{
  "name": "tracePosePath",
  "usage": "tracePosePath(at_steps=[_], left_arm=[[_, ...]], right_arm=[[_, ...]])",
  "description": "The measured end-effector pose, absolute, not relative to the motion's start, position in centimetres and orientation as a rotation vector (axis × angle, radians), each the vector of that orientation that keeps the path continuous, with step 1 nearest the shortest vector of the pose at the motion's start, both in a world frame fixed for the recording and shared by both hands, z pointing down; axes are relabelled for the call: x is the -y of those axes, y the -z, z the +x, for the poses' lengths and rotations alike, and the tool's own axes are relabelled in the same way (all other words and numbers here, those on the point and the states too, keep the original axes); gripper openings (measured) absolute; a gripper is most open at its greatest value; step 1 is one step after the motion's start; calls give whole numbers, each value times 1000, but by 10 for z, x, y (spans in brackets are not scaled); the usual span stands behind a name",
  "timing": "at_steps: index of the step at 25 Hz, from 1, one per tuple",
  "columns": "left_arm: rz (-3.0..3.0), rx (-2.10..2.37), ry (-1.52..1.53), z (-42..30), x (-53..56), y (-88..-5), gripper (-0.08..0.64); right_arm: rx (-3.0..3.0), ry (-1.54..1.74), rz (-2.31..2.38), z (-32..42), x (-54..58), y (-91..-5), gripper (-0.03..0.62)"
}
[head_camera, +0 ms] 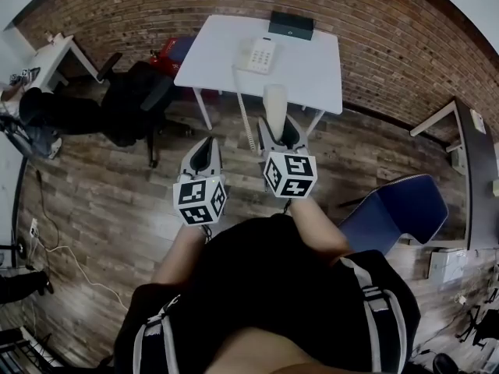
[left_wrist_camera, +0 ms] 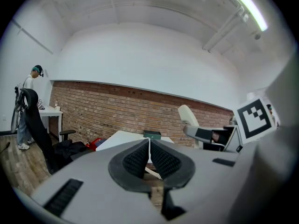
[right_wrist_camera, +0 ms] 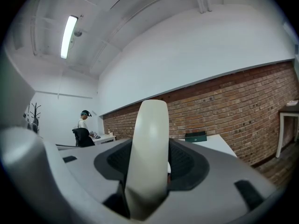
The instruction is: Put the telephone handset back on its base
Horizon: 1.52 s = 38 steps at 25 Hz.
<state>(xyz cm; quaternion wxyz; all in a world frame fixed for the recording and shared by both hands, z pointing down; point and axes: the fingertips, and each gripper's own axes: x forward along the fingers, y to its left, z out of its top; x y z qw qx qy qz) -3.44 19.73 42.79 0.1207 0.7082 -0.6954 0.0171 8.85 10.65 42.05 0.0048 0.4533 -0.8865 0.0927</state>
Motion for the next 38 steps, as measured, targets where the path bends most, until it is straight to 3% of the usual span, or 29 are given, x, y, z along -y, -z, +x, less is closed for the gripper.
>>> tracePosePath(at_steps=[16, 38], left_arm=[[2098, 2029, -93, -62, -166, -433, 9], [2102, 2051, -107, -120, 22, -438, 9]], right_arm=[[2785, -329, 1410, 61, -77, -431, 206], [2803, -355, 1384, 2, 117, -435, 206]])
